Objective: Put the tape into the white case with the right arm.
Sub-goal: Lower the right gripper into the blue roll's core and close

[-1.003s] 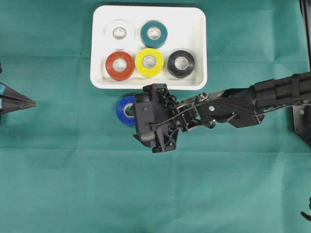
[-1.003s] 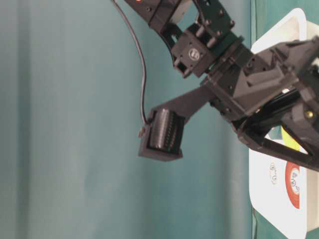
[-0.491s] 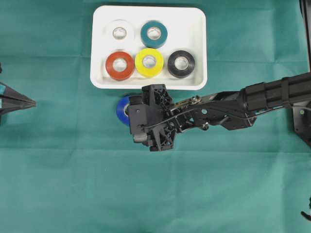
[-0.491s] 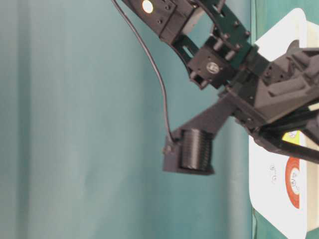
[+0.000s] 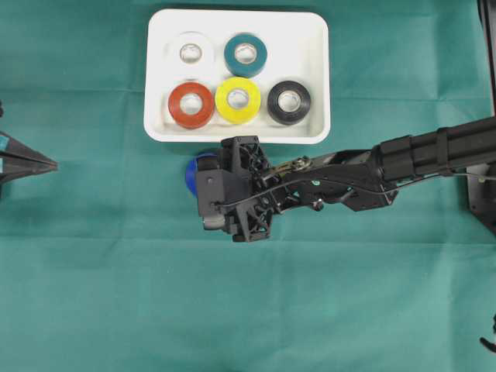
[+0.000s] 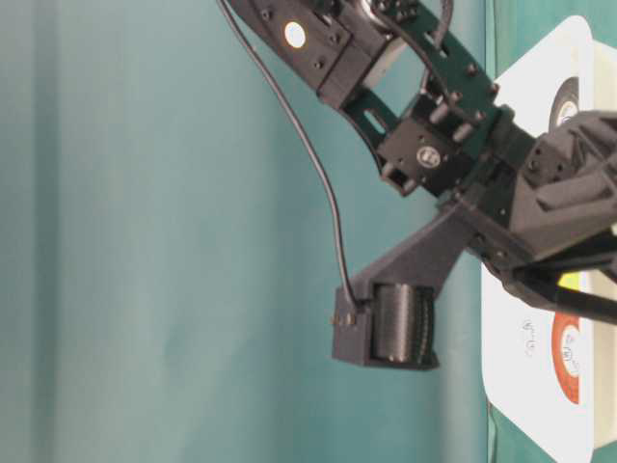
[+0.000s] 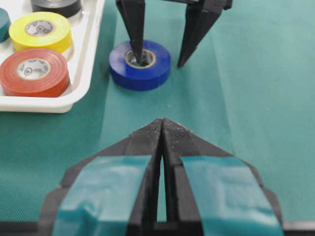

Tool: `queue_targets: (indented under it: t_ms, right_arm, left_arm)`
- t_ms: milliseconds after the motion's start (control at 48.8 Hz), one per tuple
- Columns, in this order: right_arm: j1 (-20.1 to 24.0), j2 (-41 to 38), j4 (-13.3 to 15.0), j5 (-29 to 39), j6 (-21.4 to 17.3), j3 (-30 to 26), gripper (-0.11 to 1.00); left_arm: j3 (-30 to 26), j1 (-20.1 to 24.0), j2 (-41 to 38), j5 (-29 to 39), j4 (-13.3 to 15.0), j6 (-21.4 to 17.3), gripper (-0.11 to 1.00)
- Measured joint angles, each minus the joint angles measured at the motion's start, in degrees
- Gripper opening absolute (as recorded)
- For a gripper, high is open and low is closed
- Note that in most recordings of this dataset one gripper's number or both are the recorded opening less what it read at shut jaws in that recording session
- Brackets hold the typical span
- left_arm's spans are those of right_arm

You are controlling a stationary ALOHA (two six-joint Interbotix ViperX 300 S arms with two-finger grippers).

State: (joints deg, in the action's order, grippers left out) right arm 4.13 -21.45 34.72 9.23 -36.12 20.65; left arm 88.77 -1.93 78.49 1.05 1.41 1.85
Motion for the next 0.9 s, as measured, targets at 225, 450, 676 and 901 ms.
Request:
queue_targets:
  t_ms: [225,450,676,901]
  right_arm:
    - [0.18,-0.18,0.0,0.0,-0.09,-0.7,0.01]
    - [0.18,-0.18,0.0,0.0,-0.09,-0.7,0.01]
    - [0.18,0.44,-0.09,0.79,-0.09,-0.7,0.01]
    - [-0.09,5.62,0.0,3.16,-0.18,-0.7,0.01]
  left_arm:
    - [-0.09,-0.09,0.0,0.0,0.0,0.0,0.0]
    - [-0.09,-0.09,0.0,0.0,0.09,0.09,0.0]
    - [0.0,0.0,0.0,0.0,0.0,0.0,0.0]
    - [-0.09,-0.09,0.0,0.09,0.0,0.09,0.0]
